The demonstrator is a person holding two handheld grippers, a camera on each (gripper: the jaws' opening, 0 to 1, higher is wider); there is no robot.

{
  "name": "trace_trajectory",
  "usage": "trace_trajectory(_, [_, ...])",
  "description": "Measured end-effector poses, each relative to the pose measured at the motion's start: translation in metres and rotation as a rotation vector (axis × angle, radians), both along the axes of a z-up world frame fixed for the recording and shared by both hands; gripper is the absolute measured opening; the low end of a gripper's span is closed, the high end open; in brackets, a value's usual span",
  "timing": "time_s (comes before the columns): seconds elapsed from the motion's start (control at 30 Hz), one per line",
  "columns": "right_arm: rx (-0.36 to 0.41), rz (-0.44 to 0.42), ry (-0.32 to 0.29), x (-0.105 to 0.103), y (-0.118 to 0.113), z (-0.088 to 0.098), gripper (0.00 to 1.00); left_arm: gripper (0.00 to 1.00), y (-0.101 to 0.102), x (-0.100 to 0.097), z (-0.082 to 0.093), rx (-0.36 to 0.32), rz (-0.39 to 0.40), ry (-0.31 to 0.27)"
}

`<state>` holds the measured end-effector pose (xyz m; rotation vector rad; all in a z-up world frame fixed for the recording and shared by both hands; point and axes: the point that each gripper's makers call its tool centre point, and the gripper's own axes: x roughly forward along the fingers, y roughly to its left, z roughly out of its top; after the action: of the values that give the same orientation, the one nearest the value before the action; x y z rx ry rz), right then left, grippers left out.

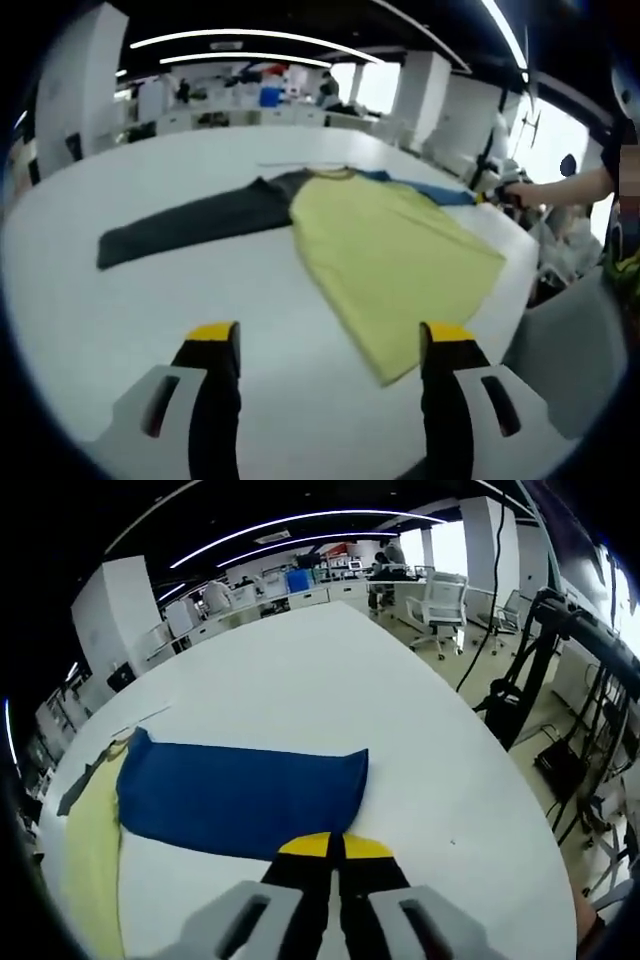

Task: Fold the garment on the visible template until the final outline fits inside the template.

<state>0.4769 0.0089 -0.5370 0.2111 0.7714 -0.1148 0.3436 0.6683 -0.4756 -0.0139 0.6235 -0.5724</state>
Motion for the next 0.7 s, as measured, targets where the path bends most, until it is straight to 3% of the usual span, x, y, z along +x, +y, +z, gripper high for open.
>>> trace_trajectory(0.17, [-0.013, -0.009, -0.004, 0.000, -0.008, 0.005, 0.00, 0.69, 0.003, 0.000, 0.001, -0.003, 0.004, -0.008])
trace_trajectory(0.3, [-0.029, -0.020, -0.018, 0.003, -0.010, 0.018, 0.00, 0.69, 0.005, 0.001, 0.003, -0.012, 0.013, -0.017])
trace_trajectory(0.57, [-0.116, 0.024, -0.066, 0.026, -0.011, 0.060, 0.00, 0.69, 0.006, -0.002, 0.004, -0.032, 0.023, -0.036])
trace_trajectory(0.7, [-0.150, 0.062, -0.118, 0.045, -0.003, 0.094, 0.00, 0.69, 0.009, 0.000, 0.007, -0.043, 0.025, -0.049])
